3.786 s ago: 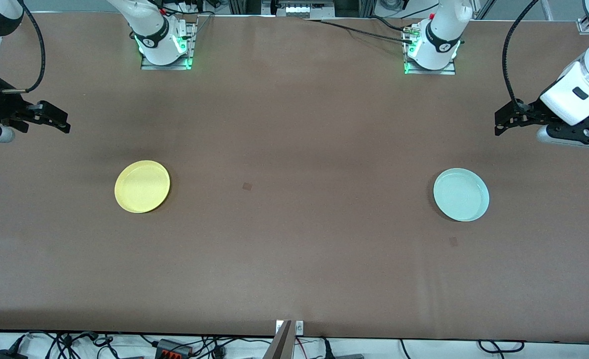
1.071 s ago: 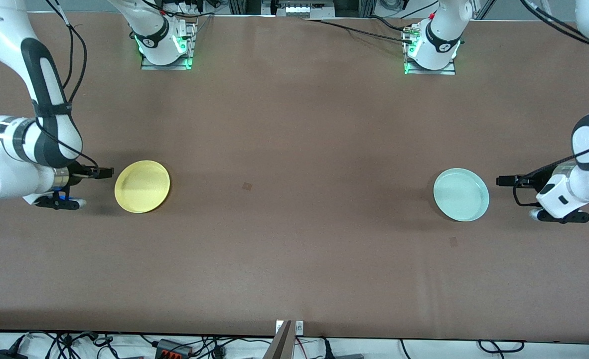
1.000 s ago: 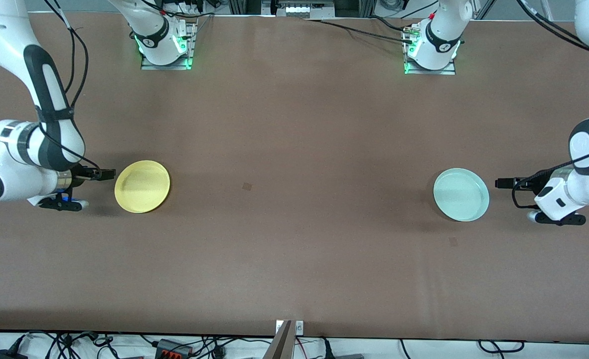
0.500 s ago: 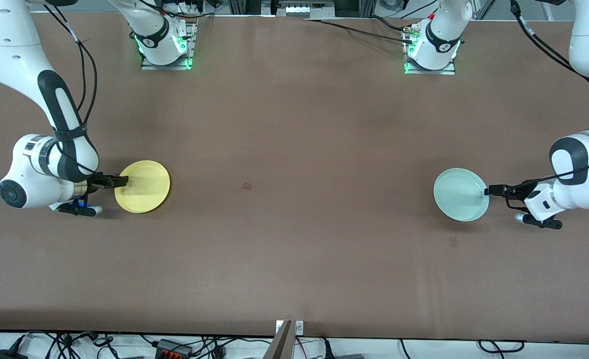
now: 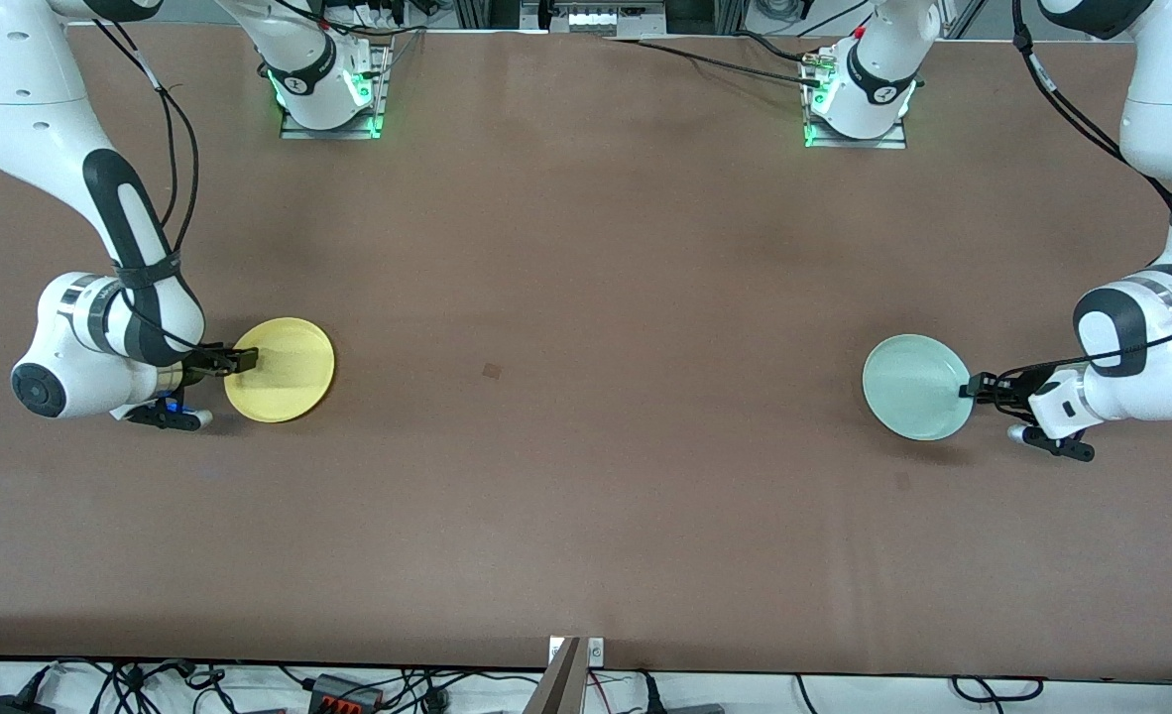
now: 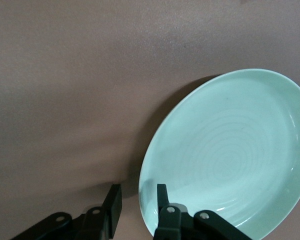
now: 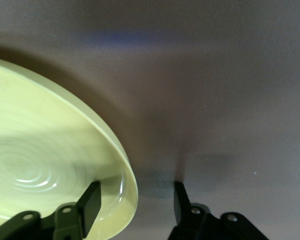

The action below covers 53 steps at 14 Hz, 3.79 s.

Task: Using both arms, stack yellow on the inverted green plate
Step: 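Grip the yellow plate rim with the right gripper while the left gripper grips green, then flip the green plate upside down with the left gripper and set it down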

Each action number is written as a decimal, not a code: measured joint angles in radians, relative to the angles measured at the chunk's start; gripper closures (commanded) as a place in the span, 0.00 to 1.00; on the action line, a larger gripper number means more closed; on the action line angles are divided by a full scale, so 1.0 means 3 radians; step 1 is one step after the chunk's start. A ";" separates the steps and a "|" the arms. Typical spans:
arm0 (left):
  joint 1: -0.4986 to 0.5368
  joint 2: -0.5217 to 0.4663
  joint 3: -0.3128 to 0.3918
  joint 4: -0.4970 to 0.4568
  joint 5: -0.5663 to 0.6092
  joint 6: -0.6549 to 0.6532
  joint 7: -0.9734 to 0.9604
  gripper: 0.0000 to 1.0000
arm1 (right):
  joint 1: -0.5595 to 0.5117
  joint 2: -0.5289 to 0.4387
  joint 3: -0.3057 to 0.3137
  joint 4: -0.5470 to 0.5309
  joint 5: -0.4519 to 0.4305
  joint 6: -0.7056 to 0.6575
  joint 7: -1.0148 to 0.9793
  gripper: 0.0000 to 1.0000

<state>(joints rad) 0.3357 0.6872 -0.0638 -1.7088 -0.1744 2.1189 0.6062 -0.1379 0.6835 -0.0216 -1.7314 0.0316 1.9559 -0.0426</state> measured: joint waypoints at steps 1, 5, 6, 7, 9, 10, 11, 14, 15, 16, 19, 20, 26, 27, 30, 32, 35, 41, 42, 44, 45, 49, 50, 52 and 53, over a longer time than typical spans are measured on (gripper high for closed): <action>0.0008 0.0009 -0.0001 0.0000 -0.0039 0.0002 0.0034 0.90 | 0.0000 -0.0003 0.0001 0.0005 0.0001 -0.0005 -0.0005 0.53; 0.0011 0.0023 -0.0006 0.0000 -0.0073 0.0002 0.0057 0.99 | 0.0000 -0.0005 0.0003 0.0014 0.0007 -0.0015 -0.0007 0.58; 0.0011 0.0025 -0.0007 0.0000 -0.0074 0.0002 0.0057 0.99 | 0.0000 -0.0006 0.0005 0.0016 0.0008 -0.0018 -0.0008 0.59; 0.0011 0.0025 -0.0010 0.0002 -0.0078 0.0001 0.0058 0.99 | 0.0000 -0.0006 0.0006 0.0017 0.0008 -0.0019 -0.0008 0.59; 0.0011 0.0016 -0.0019 0.0022 -0.0078 0.0005 0.0062 0.99 | 0.0000 -0.0005 0.0006 0.0027 0.0008 -0.0017 -0.0010 0.59; 0.0011 -0.0007 -0.0033 0.0056 -0.0078 0.0018 0.0068 0.99 | 0.0000 -0.0004 0.0008 0.0044 0.0008 -0.0014 -0.0011 0.59; 0.0011 -0.0056 -0.0065 0.0106 -0.0078 0.0029 0.0074 0.99 | 0.0000 -0.0002 0.0009 0.0062 0.0008 -0.0010 -0.0013 0.61; -0.0023 -0.0345 -0.0254 0.0221 -0.0078 0.0019 0.0072 0.99 | 0.0000 0.0004 0.0010 0.0080 0.0008 -0.0009 -0.0030 0.62; -0.0085 -0.0461 -0.0287 0.0224 -0.0076 0.0004 0.0065 0.99 | 0.0000 0.0005 0.0010 0.0080 0.0008 -0.0008 -0.0035 0.62; -0.0183 -0.0562 -0.0293 0.0221 -0.0033 -0.0006 0.0027 0.99 | 0.0000 0.0006 0.0010 0.0080 0.0008 -0.0007 -0.0044 0.63; -0.0537 -0.0770 -0.0313 0.0220 0.0498 -0.0020 -0.0541 0.99 | -0.0002 0.0006 0.0010 0.0081 0.0008 -0.0007 -0.0073 0.68; -0.0666 -0.0819 -0.0318 0.0220 0.0666 -0.0066 -0.0755 0.99 | -0.0003 0.0006 0.0010 0.0082 0.0008 -0.0006 -0.0083 0.69; -0.1699 -0.0926 -0.0354 0.0273 0.2122 -0.0755 -0.2359 0.99 | -0.0017 -0.0001 0.0008 0.0105 0.0016 -0.0021 -0.0190 1.00; -0.1929 -0.0926 -0.0356 0.0273 0.2337 -0.0881 -0.2669 0.99 | -0.0019 -0.0014 0.0008 0.0122 0.0022 -0.0034 -0.0195 1.00; -0.2474 -0.0912 -0.0353 0.0272 0.2903 -0.1169 -0.3397 0.99 | -0.0047 -0.0012 0.0008 0.0125 0.0024 -0.0040 -0.0297 1.00; -0.2752 -0.0864 -0.0351 0.0267 0.3194 -0.1362 -0.3746 0.99 | -0.0073 -0.0012 0.0008 0.0128 0.0025 -0.0092 -0.0338 1.00; -0.3166 -0.0669 -0.0348 0.0257 0.3608 -0.1641 -0.4317 0.99 | -0.0080 -0.0055 0.0015 0.0212 0.0029 -0.0335 -0.0356 1.00; -0.3765 -0.0165 -0.0338 0.0293 0.4110 -0.1877 -0.5359 0.99 | -0.0040 -0.0237 0.0049 0.0728 0.0116 -0.0930 -0.0372 1.00; -0.3811 -0.0110 -0.0336 0.0328 0.4130 -0.1877 -0.5420 0.99 | -0.0007 -0.0286 0.0056 0.0790 0.0116 -0.0998 -0.0372 1.00; -0.3906 -0.0001 -0.0330 0.0380 0.4205 -0.1896 -0.5607 0.99 | 0.0060 -0.0376 0.0061 0.0827 0.0116 -0.1046 -0.0372 1.00; -0.3954 0.0042 -0.0320 0.0388 0.4265 -0.1955 -0.5742 0.99 | 0.0082 -0.0402 0.0062 0.0827 0.0116 -0.1054 -0.0372 1.00; -0.4109 0.0127 -0.0299 0.0394 0.4341 -0.2103 -0.6029 0.51 | 0.0131 -0.0411 0.0063 0.0826 0.0116 -0.1067 -0.0372 1.00; -0.4134 0.0130 -0.0298 0.0398 0.4341 -0.2103 -0.6044 0.01 | 0.0140 -0.0411 0.0063 0.0826 0.0116 -0.1072 -0.0372 1.00; -0.4153 0.0141 -0.0301 0.0409 0.4319 -0.1982 -0.6066 0.00 | 0.0149 -0.0411 0.0063 0.0826 0.0116 -0.1076 -0.0372 1.00; -0.4154 0.0139 -0.0302 0.0443 0.4255 -0.1899 -0.6077 0.00 | 0.0158 -0.0411 0.0063 0.0826 0.0116 -0.1077 -0.0372 1.00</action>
<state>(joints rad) -0.9105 0.7288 -0.1545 -1.5760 1.1021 1.5493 -1.2169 -0.0906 0.5603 -0.0026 -1.4837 0.0662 1.6329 -0.1542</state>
